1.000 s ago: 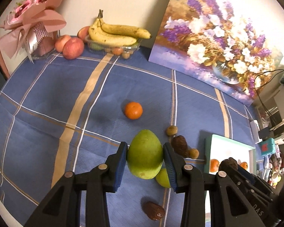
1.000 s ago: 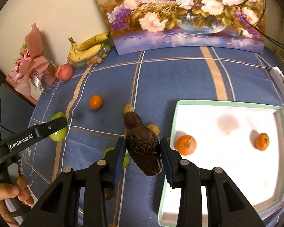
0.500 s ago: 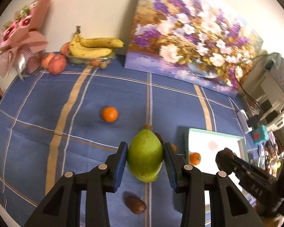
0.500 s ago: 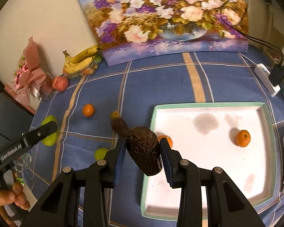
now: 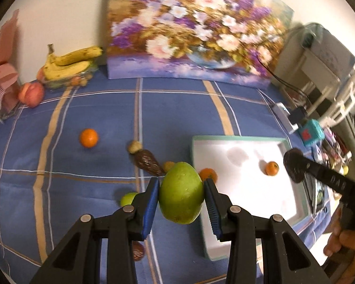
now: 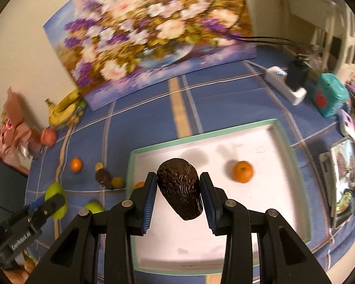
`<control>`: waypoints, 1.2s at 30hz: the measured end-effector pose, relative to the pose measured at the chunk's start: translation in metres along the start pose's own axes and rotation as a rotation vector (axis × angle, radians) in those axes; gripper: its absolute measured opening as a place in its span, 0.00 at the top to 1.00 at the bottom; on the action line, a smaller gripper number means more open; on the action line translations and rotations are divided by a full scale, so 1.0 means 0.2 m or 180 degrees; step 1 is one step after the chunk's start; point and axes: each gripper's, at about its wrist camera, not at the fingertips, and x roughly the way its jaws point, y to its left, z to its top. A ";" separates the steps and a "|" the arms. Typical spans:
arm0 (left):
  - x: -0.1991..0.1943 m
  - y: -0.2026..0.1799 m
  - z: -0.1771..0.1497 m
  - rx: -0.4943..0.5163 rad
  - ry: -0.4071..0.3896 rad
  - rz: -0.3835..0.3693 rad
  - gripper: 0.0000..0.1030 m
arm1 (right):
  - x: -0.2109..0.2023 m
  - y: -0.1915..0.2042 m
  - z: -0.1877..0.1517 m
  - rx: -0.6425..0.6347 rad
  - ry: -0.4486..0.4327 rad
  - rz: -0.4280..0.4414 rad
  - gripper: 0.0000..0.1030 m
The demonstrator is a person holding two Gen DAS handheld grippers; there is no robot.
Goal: Organize fruits
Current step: 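Carry the green pear and brown date over the white tray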
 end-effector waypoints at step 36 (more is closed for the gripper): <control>0.42 -0.42 -0.22 0.0692 0.0720 0.0039 0.60 | 0.18 -0.22 -0.05 0.0125 0.0437 -0.0351 0.62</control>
